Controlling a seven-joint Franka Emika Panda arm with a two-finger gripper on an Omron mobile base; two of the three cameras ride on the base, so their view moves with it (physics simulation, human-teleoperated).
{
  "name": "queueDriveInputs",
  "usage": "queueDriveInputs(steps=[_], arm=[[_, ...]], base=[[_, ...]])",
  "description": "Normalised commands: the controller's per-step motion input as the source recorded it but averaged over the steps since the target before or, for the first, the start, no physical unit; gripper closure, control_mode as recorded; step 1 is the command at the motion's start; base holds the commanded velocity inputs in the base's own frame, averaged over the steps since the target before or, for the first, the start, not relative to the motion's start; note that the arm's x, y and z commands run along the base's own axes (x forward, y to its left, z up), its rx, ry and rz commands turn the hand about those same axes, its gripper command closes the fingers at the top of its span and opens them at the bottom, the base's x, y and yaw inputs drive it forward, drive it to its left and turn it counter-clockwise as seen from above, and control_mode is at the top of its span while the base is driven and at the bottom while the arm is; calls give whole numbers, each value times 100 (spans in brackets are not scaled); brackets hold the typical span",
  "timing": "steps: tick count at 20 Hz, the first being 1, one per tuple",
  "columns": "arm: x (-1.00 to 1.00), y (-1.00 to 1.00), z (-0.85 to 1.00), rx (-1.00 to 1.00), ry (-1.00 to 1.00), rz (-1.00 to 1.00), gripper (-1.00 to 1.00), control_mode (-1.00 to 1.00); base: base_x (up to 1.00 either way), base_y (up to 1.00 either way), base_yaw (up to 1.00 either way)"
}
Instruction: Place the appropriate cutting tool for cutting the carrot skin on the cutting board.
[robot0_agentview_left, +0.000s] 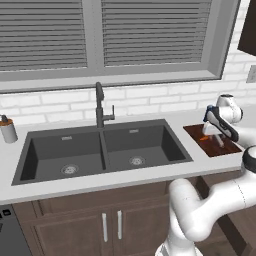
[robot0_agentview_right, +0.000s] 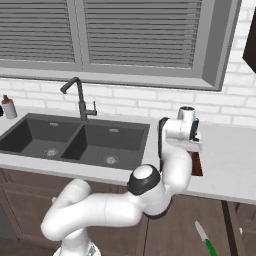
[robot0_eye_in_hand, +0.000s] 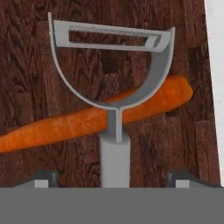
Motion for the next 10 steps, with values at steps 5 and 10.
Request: queueDriveInputs(steps=[5, 10], arm=[[-40, 15, 45, 0, 0, 0, -100, -100], [-75, 50, 23, -5, -5, 3, -100, -100]], base=[[0, 0, 0], [0, 0, 0]])
